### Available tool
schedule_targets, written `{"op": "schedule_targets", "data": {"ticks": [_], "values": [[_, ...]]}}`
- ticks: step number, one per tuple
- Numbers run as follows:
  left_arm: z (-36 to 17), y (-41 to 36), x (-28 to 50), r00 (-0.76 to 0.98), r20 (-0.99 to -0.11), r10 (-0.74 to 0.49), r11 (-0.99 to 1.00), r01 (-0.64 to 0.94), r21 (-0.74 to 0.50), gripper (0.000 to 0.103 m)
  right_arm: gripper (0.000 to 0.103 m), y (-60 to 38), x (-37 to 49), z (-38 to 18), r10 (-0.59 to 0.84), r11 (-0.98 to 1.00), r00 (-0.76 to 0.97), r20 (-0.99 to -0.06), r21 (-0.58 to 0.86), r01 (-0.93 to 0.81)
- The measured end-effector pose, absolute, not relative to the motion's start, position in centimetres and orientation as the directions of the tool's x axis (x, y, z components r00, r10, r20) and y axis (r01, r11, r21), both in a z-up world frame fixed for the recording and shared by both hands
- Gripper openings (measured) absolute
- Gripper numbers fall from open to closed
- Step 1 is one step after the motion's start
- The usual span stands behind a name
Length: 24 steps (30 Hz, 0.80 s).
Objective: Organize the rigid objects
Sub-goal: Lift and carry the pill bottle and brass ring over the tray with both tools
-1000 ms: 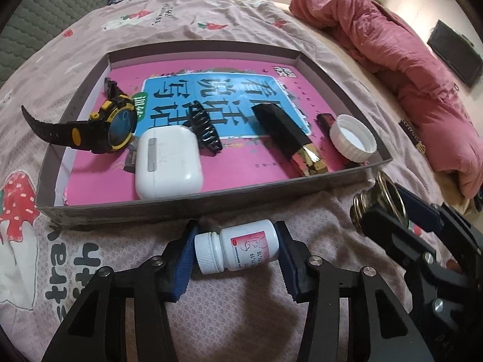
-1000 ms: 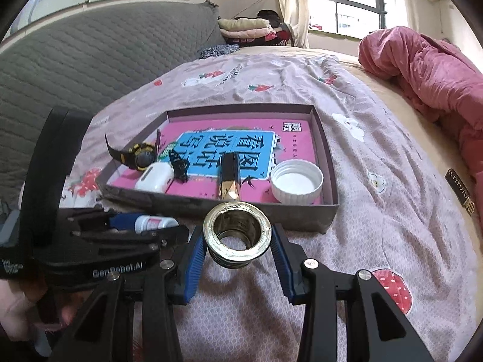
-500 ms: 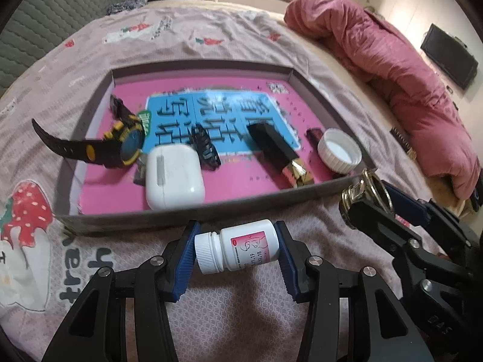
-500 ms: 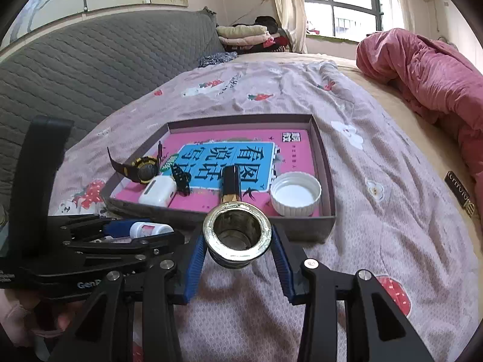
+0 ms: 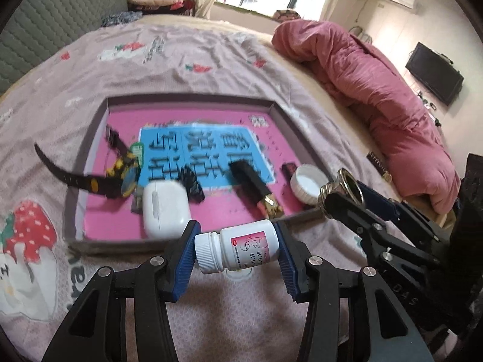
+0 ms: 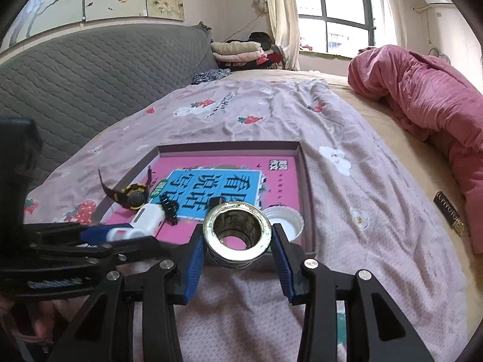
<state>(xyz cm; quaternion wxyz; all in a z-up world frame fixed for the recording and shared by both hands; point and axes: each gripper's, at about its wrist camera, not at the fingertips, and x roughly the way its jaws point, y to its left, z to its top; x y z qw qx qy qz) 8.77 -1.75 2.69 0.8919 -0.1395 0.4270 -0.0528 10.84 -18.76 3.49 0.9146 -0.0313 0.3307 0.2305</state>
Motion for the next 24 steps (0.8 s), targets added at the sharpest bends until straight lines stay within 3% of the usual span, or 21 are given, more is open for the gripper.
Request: {"op": "schedule_targets", "data": {"ticks": [10, 24], "values": [[1.8, -0.3, 11.1, 0.643, -0.753, -0.140, 0.964, -0.086, -0.253, 0.051, 0.043, -19.8, 12.6, 3.8, 0.354, 0.916, 0.716, -0.602, 0.069, -0.395], [0.2, -0.2, 12.4, 0.637, -0.762, -0.114, 0.971, -0.091, -0.221, 0.051, 0.043, -19.0, 14.0, 1.7, 0.305, 0.922, 0.697, -0.650, 0.019, -0.386]]}}
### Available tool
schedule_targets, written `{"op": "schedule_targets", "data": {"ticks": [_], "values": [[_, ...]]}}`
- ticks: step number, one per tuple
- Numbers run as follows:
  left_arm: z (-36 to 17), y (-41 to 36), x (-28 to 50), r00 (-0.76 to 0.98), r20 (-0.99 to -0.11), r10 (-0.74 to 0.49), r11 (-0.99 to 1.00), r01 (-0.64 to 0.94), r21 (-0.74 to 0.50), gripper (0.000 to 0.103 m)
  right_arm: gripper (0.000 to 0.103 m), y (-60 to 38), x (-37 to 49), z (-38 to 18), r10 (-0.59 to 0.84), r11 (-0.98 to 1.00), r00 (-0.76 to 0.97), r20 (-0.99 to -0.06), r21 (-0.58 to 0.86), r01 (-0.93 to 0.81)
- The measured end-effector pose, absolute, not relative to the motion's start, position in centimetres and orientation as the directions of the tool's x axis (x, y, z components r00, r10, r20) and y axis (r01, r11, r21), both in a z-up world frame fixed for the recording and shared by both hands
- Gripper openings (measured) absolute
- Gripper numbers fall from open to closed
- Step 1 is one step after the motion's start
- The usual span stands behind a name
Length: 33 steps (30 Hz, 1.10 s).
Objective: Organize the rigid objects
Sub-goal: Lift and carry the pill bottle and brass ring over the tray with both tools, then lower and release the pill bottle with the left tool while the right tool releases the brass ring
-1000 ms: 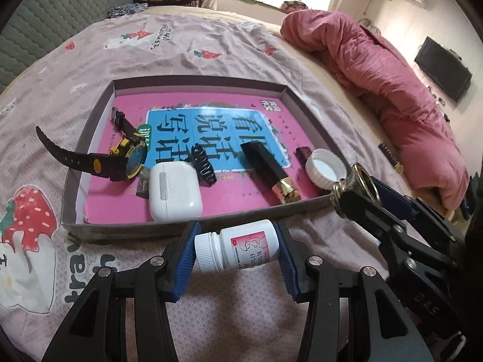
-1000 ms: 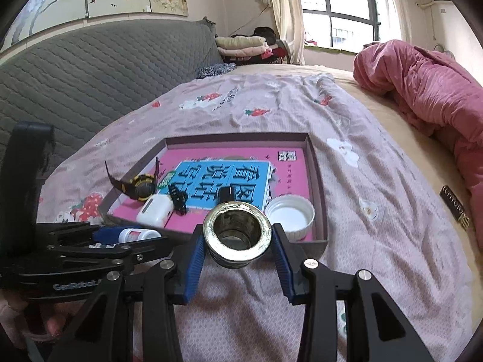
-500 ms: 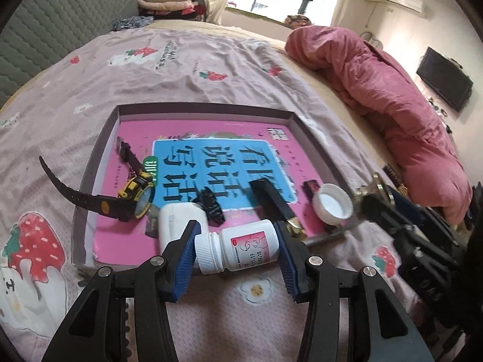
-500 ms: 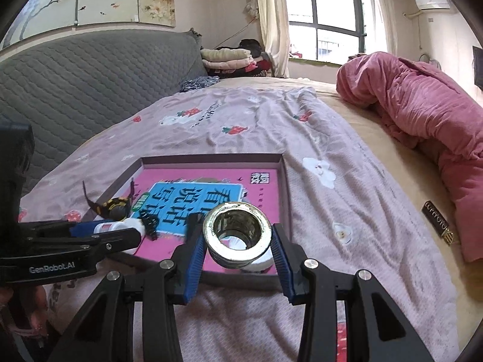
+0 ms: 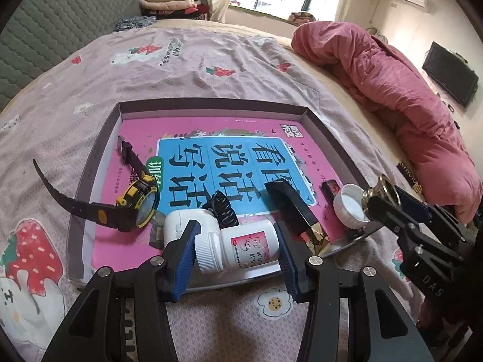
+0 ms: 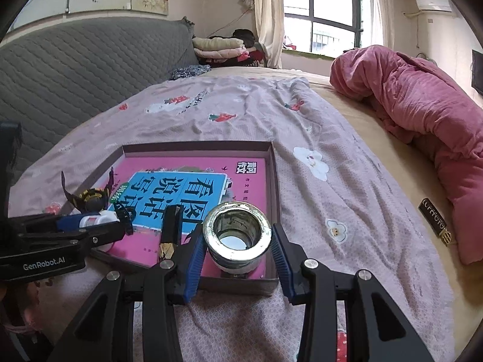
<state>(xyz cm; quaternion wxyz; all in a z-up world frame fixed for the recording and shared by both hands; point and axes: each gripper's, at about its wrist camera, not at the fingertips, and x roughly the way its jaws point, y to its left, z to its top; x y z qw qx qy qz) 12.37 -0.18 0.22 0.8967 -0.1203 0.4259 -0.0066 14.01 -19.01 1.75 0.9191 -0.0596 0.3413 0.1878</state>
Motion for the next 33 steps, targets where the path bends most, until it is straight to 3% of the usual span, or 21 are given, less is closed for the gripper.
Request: {"op": "schedule_targets", "data": {"ticks": [19, 33], "values": [[0.13, 0.19, 12.81, 0.647, -0.758, -0.084, 0.974, -0.106, -0.199, 0.051, 0.043, -18.95, 14.99, 0.73, 0.281, 0.933, 0.681, -0.677, 0.026, -0.359], [0.19, -0.22, 12.74, 0.645, -0.759, -0.087, 0.978, -0.091, -0.190, 0.059, 0.043, -19.41, 14.98, 1.38, 0.298, 0.936, 0.695, -0.655, 0.056, -0.349]]}}
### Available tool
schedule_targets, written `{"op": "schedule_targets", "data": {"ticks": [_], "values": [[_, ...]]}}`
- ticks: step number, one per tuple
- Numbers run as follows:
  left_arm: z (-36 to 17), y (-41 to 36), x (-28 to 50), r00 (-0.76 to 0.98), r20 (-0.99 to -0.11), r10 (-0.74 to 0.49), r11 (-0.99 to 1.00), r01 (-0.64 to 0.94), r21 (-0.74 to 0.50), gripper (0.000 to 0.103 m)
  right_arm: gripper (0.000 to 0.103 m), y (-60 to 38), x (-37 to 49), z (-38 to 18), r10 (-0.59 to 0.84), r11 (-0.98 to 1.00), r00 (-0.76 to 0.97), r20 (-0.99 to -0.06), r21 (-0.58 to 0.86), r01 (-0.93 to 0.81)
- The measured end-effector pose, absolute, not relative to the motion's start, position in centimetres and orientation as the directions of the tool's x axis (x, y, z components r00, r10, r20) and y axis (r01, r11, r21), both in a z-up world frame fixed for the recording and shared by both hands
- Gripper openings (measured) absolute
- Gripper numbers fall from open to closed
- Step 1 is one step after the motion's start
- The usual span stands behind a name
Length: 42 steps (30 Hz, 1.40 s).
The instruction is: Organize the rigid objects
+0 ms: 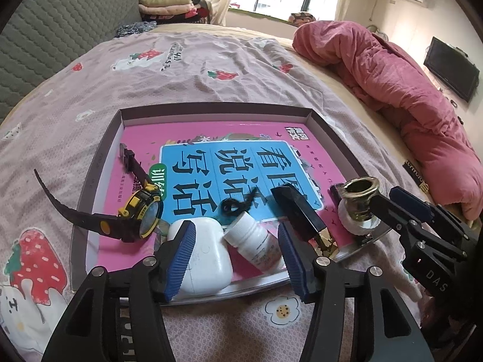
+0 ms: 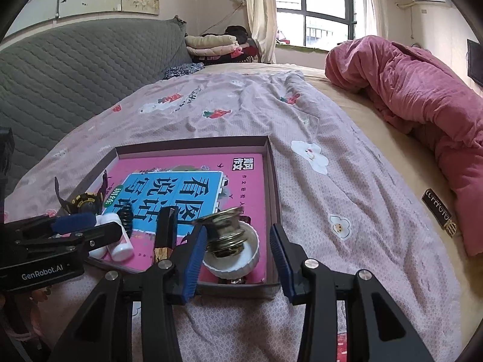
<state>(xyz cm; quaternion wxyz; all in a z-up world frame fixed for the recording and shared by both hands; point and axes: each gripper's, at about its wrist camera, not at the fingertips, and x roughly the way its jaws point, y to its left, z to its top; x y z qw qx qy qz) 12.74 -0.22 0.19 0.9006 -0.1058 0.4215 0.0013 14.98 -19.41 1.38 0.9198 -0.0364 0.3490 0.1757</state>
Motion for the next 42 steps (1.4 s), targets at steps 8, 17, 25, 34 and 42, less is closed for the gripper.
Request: {"op": "schedule_targets", "data": {"ticks": [8, 17, 25, 34, 42], "values": [[0.2, -0.2, 12.6, 0.640, -0.764, -0.079, 0.977, -0.101, -0.187, 0.065, 0.045, -19.5, 14.7, 1.9, 0.311, 0.933, 0.705, -0.637, 0.064, -0.354], [0.6, 0.1, 12.2, 0.644, -0.762, -0.069, 0.977, -0.112, -0.183, 0.066, 0.047, -19.3, 14.2, 2.5, 0.328, 0.927, 0.714, -0.618, 0.066, -0.369], [1.7, 0.3, 11.2, 0.667, -0.744, -0.036, 0.980, -0.121, -0.156, 0.074, 0.051, -19.1, 13.4, 3.2, 0.345, 0.920, 0.726, -0.595, 0.063, -0.387], [3.0, 0.6, 9.5, 0.688, -0.726, -0.002, 0.981, -0.139, -0.134, 0.077, 0.055, -18.9, 12.0, 3.9, 0.361, 0.913, 0.729, -0.581, 0.060, -0.404], [3.6, 0.3, 7.6, 0.668, -0.742, 0.046, 0.983, -0.163, -0.086, 0.078, 0.060, -18.8, 10.0, 3.9, 0.378, 0.909, 0.691, -0.616, 0.108, -0.402]]}}
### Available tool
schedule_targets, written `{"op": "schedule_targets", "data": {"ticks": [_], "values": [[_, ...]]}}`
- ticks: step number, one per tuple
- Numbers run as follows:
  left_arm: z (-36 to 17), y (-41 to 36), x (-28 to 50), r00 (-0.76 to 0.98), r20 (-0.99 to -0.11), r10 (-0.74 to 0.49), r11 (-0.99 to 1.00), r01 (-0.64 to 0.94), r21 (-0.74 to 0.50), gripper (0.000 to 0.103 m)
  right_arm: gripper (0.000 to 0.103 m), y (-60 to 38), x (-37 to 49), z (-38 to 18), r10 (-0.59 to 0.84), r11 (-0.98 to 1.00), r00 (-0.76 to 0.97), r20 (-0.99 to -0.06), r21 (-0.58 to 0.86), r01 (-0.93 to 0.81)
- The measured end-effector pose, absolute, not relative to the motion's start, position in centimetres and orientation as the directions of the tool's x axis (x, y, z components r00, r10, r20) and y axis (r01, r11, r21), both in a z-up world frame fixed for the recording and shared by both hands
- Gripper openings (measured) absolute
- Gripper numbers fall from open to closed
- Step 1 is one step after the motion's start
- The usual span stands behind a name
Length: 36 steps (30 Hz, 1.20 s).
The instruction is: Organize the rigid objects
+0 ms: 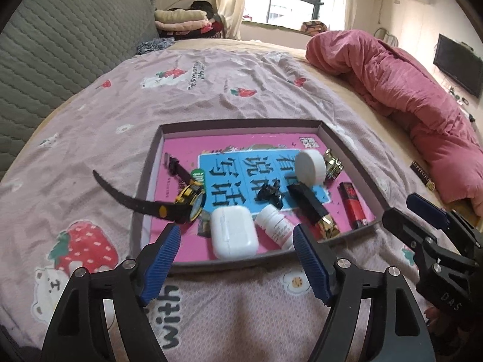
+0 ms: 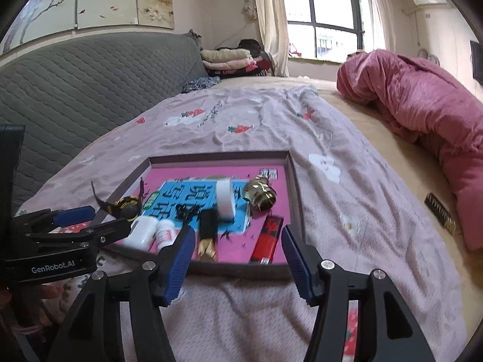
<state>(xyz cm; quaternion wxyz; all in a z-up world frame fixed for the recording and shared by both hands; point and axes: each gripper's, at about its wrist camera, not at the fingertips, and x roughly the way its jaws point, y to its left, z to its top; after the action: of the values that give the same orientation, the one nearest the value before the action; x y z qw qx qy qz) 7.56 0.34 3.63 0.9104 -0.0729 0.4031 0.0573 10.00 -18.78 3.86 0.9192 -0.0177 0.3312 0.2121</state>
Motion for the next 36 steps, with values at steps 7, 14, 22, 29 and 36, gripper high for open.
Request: {"op": "schedule_targets", "data": {"ticks": [7, 14, 22, 29, 36], "values": [[3.7, 0.1, 6.0, 0.643, -0.765, 0.033, 0.982, -0.163, -0.095, 0.078, 0.065, -18.8, 8.2, 3.7, 0.362, 0.916, 0.675, -0.643, 0.112, -0.385], [3.9, -1.0, 3.6, 0.622, -0.780, 0.067, 0.982, -0.180, -0.060, 0.078, 0.065, -19.3, 6.3, 3.6, 0.346, 0.925, 0.664, -0.663, 0.120, -0.362], [4.3, -1.2, 1.3, 0.611, -0.787, 0.083, 0.980, -0.194, -0.047, 0.078, 0.065, -19.0, 4.3, 4.1, 0.349, 0.921, 0.667, -0.658, 0.108, -0.375], [4.7, -1.4, -0.2, 0.616, -0.784, 0.076, 0.977, -0.204, -0.066, 0.078, 0.065, -18.9, 3.3, 4.3, 0.340, 0.923, 0.668, -0.661, 0.099, -0.372], [4.8, -1.2, -1.0, 0.609, -0.790, 0.071, 0.971, -0.222, -0.084, 0.078, 0.065, -19.3, 2.5, 4.5, 0.341, 0.924, 0.663, -0.666, 0.106, -0.368]]}}
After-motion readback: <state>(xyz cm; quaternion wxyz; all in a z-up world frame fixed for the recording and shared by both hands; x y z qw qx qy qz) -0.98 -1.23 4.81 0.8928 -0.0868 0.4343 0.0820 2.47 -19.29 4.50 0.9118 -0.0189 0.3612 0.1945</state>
